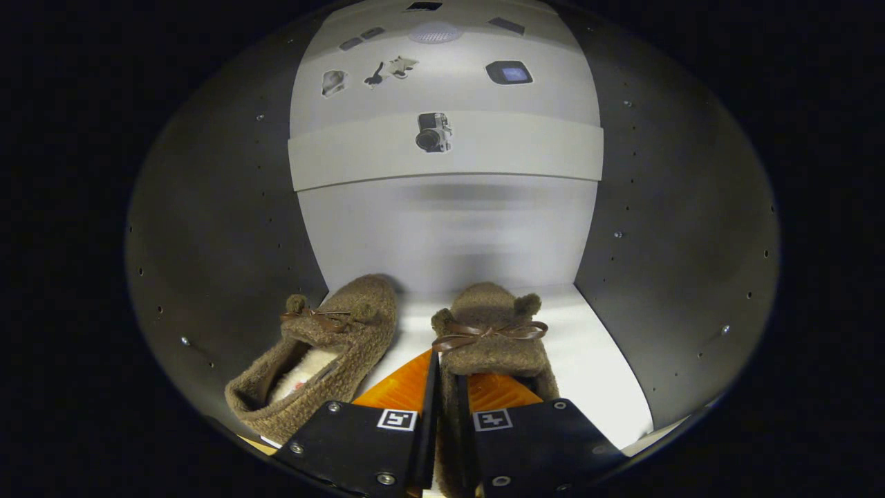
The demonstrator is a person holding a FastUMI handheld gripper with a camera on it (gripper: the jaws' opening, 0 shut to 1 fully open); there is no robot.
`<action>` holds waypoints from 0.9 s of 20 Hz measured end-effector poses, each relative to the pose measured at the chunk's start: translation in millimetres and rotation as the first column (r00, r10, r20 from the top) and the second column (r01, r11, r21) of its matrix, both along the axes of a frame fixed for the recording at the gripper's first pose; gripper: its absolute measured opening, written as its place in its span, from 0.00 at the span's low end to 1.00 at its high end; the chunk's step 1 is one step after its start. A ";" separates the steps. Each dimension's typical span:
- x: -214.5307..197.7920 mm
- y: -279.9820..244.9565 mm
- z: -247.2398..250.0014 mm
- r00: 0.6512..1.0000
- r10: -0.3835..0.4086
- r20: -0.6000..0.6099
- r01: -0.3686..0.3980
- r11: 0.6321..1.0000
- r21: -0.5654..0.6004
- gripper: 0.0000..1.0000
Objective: Open the shoe cabinet door, grab the shoes and put them into the shoe cabinet, then close the shoe cabinet door.
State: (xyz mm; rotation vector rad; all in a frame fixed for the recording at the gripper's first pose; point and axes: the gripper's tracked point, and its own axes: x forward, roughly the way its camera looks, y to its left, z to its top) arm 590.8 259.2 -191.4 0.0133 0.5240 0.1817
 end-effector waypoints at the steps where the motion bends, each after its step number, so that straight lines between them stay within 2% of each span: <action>1: -3.0 -0.7 2.7 1.000 -0.001 0.007 0.001 1.000 0.000 0.15; 7: -36.2 -8.2 26.7 0.999 -0.007 0.052 0.007 1.000 0.000 0.16; 18: -135.9 -27.2 88.1 0.988 -0.036 0.151 0.038 0.999 -0.012 0.17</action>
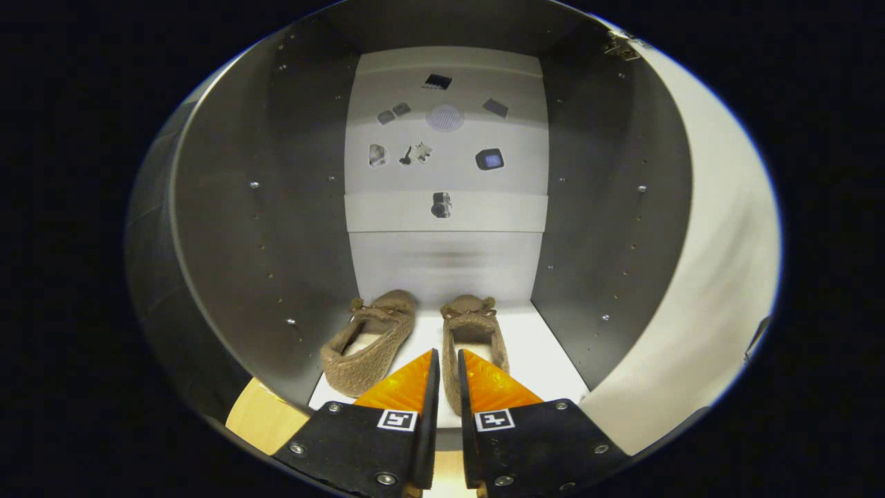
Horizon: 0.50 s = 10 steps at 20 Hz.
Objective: Open the shoe cabinet door, grab the shoes and put them into the shoe cabinet, then close the shoe cabinet door.
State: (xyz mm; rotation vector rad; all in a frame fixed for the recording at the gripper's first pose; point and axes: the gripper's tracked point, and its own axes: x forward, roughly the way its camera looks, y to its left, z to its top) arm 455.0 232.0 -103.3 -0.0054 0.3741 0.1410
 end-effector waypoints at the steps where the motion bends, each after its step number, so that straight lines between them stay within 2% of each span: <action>1: -10.7 -2.1 4.0 1.000 -0.006 0.009 0.006 1.000 -0.001 0.16; 10: -135.0 -32.5 35.6 0.995 -0.061 0.076 0.062 0.998 -0.001 0.16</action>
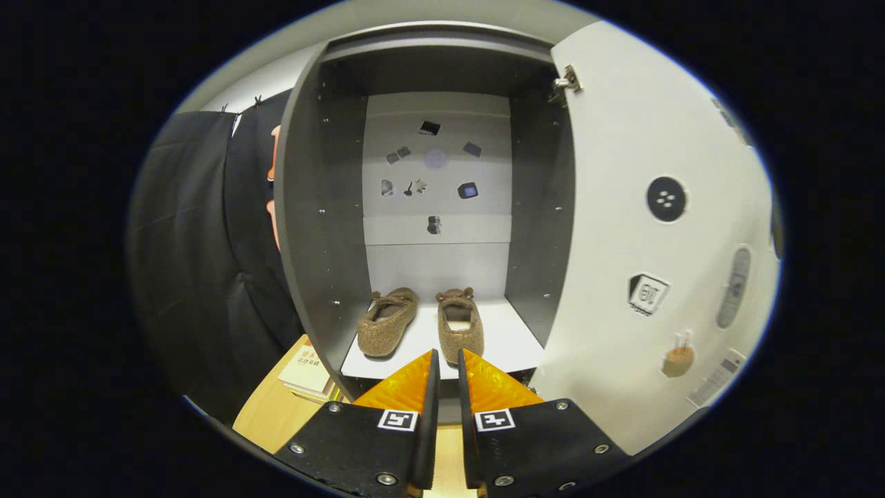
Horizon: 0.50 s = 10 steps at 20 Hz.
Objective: Open the shoe cabinet door, grab the shoes and put them into the shoe cabinet, then close the shoe cabinet door.
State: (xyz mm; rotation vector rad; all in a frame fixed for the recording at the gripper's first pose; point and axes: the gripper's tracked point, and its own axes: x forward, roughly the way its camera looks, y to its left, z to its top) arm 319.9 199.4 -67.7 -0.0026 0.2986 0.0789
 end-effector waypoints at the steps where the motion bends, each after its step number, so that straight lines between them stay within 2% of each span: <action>1: -13.2 -5.7 2.4 1.000 -0.013 0.007 0.013 1.000 -0.010 0.16; 6: -89.8 -39.5 19.9 0.997 -0.059 0.052 0.059 0.998 0.002 0.16; 10: -147.5 -91.7 17.1 0.988 -0.149 0.050 0.149 0.989 0.006 0.17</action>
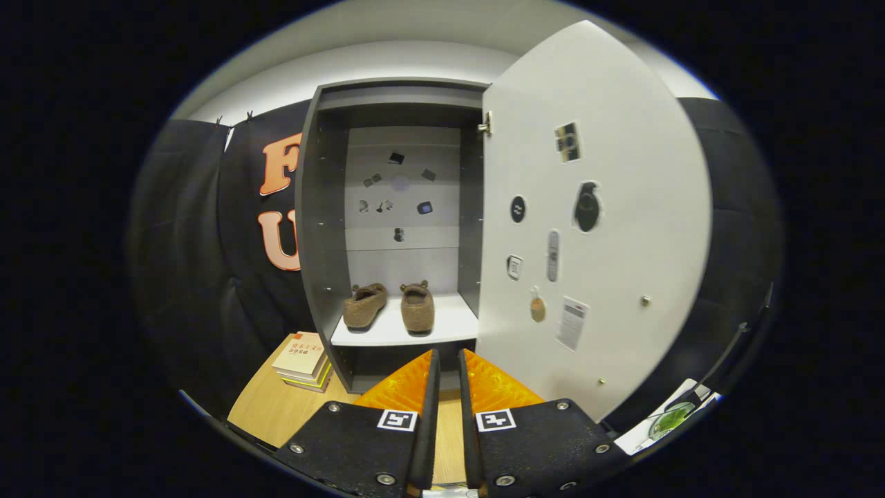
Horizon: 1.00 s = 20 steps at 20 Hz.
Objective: Open the shoe cabinet door, grab the shoes and put them into the shoe cabinet, then close the shoe cabinet door.
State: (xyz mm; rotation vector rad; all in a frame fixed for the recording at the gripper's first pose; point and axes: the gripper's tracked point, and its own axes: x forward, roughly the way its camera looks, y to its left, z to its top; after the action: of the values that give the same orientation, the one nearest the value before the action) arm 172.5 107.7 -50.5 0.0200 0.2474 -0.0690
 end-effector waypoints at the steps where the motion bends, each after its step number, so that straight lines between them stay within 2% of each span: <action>1: -12.2 -17.2 -0.8 0.999 -0.032 0.004 0.033 0.999 -0.006 0.17; 6: -64.6 -95.7 -8.4 0.984 -0.177 0.006 0.177 0.984 -0.028 0.17; 10: -76.6 -140.4 -22.6 0.973 -0.231 -0.028 0.230 0.973 -0.033 0.20; 13: -61.4 -156.8 -26.7 0.975 -0.220 -0.012 0.221 0.975 0.023 0.20; 20: -14.6 -162.9 -47.5 0.993 -0.116 -0.027 0.118 0.989 0.088 0.20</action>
State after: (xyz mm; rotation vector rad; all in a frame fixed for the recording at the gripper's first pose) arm 157.8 -55.1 -98.0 0.1230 0.2710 -0.1747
